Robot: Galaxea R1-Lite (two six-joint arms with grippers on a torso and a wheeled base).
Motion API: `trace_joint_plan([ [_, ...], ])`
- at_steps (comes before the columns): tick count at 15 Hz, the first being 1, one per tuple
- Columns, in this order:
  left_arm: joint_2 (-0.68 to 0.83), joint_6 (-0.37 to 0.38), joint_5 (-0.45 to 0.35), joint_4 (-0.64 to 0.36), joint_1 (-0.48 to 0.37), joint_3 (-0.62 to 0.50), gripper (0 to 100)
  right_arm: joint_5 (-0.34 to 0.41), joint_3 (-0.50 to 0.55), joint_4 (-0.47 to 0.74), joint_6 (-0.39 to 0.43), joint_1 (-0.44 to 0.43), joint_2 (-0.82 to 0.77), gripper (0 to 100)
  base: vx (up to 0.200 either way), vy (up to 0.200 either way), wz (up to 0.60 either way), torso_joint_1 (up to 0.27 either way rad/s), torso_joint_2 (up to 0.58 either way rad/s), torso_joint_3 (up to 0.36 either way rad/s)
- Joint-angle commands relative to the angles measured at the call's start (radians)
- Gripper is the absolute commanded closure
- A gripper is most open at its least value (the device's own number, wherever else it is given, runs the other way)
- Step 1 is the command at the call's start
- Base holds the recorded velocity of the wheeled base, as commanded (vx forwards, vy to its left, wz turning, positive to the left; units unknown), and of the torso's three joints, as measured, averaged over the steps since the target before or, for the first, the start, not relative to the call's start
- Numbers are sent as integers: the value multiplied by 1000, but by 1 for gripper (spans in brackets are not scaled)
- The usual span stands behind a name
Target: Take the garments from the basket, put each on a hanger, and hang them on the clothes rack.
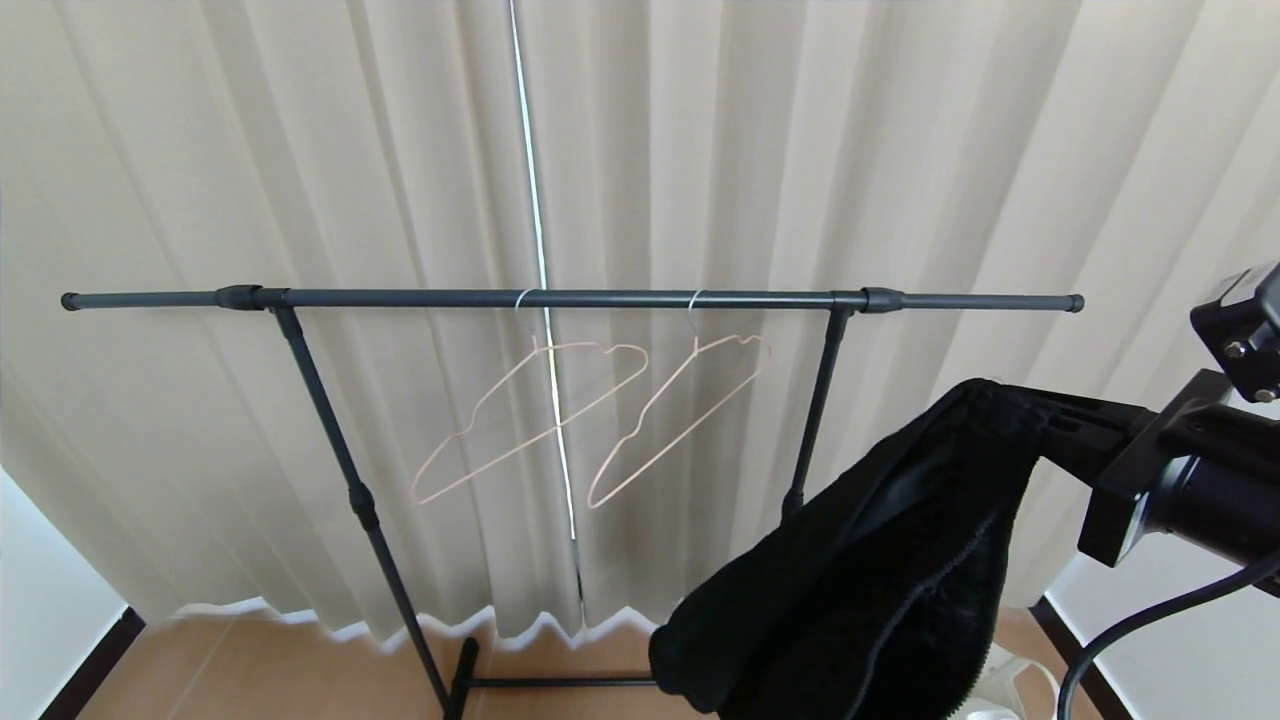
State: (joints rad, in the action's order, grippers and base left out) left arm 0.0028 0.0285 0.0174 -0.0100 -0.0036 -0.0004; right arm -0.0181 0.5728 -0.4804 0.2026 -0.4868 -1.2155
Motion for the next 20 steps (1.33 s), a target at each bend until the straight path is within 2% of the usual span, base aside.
trace_joint_plan([
  [1,51,24,-5,-31,-3,-13,0,-3,2,2,18,-4,-16,100,0,0,0,0,0,0],
  [3,310,59,-62,-45,-4,-116,0,-39,41,3,23,-44,-71,100,0,0,0,0,0,0],
  [4,479,56,-129,-47,-6,-228,0,-75,110,11,17,-58,-142,100,0,0,0,0,0,0],
  [5,611,48,-163,-48,-10,-308,0,-100,148,2,-12,-56,-208,100,0,0,0,0,0,0],
  [6,746,47,-168,-48,-44,-383,0,-122,164,0,-111,-59,-248,100,0,0,0,0,0,0],
  [7,862,14,-166,-48,-110,-454,0,-125,182,11,-256,-81,-282,100,0,0,0,0,0,0],
  [8,942,-62,-157,-51,-200,-521,0,-143,243,11,-353,-113,-357,100,0,0,0,0,0,0],
  [9,1016,-142,-131,-54,-302,-584,0,-195,282,9,-393,-119,-404,100,0,0,0,0,0,0],
  [10,1108,-242,-63,-62,-417,-642,0,-244,302,2,-411,-128,-429,100,0,0,0,0,0,0],
  [11,1143,-280,-27,-65,-466,-665,0,-255,308,-1,-413,-139,-437,100,0,0,0,0,0,0],
  [12,1275,-392,32,-77,-607,-733,0,-255,320,-3,-420,-154,-438,100,0,0,0,0,0,0],
  [13,1333,-443,29,-87,-671,-765,0,-256,331,-3,-442,-156,-438,100,0,0,0,0,0,0],
  [17,1602,-619,22,-99,-839,-865,0,-258,401,-1,-542,-219,-457,100,0,0,0,0,0,0],
  [19,1700,-639,21,-93,-880,-905,0,-256,411,-3,-555,-250,-461,100,0,0,0,0,0,0],
  [20,1703,-639,21,-93,-881,-906,0,-256,411,-3,-555,-251,-460,100,0,0,0,0,0,0],
])
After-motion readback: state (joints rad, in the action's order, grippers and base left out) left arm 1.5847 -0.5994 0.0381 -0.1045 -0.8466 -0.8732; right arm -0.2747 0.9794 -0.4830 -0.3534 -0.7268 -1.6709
